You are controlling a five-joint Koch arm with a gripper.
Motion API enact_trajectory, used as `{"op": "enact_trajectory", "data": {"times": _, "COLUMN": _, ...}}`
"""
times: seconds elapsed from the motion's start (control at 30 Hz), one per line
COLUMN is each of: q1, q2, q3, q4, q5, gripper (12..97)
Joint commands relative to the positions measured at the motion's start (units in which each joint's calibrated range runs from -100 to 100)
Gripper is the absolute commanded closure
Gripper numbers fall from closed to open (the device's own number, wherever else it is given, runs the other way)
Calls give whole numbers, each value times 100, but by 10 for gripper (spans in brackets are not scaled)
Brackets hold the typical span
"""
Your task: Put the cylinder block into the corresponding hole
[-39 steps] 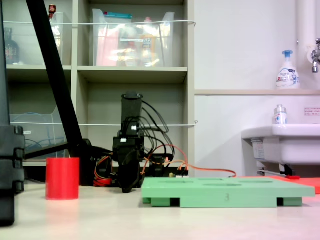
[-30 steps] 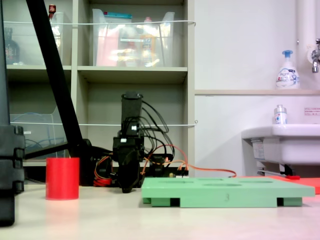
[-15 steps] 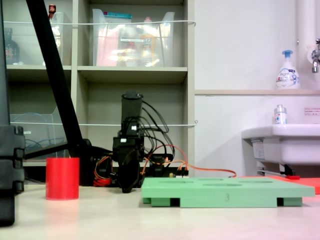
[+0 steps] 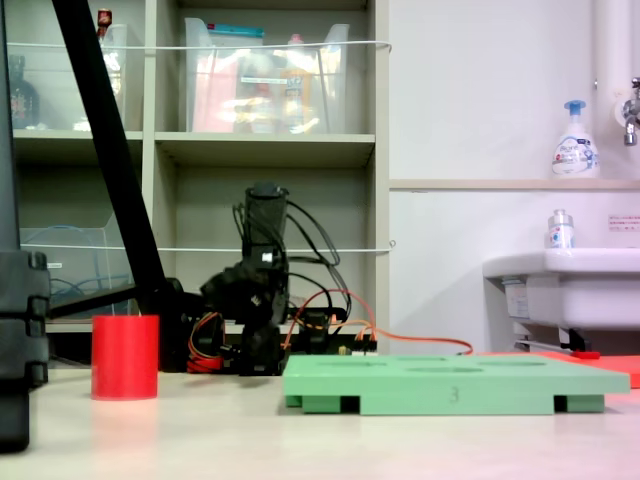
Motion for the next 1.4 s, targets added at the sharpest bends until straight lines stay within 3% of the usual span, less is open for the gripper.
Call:
{"op": "enact_trajectory", "data": {"times": 0.0, "q1": -20, "q2": -41, "q3": -59, "q4": 1505, "q5": 825, "gripper": 572}}
{"op": "enact_trajectory", "data": {"times": 0.2, "q1": -103, "q2": -41, "q3": -59, "q4": 2391, "q5": 1910, "gripper": 574}}
{"op": "enact_trajectory", "data": {"times": 0.37, "q1": -93, "q2": -41, "q3": -59, "q4": 2439, "q5": 2090, "gripper": 574}}
{"op": "enact_trajectory", "data": {"times": 0.67, "q1": 73, "q2": -41, "q3": -59, "q4": 2401, "q5": 2100, "gripper": 317}}
{"op": "enact_trajectory", "data": {"times": 0.77, "q1": 88, "q2": -13, "q3": -59, "q4": 2998, "q5": 2105, "gripper": 299}}
{"op": "enact_trajectory", "data": {"times": 0.93, "q1": 78, "q2": 1314, "q3": -59, "q4": 3614, "q5": 2100, "gripper": 286}}
{"op": "enact_trajectory", "data": {"times": 1.17, "q1": -34, "q2": 5280, "q3": 51, "q4": 6435, "q5": 2139, "gripper": 286}}
{"op": "enact_trajectory", "data": {"times": 1.37, "q1": -239, "q2": 7194, "q3": 599, "q4": 6657, "q5": 2237, "gripper": 286}}
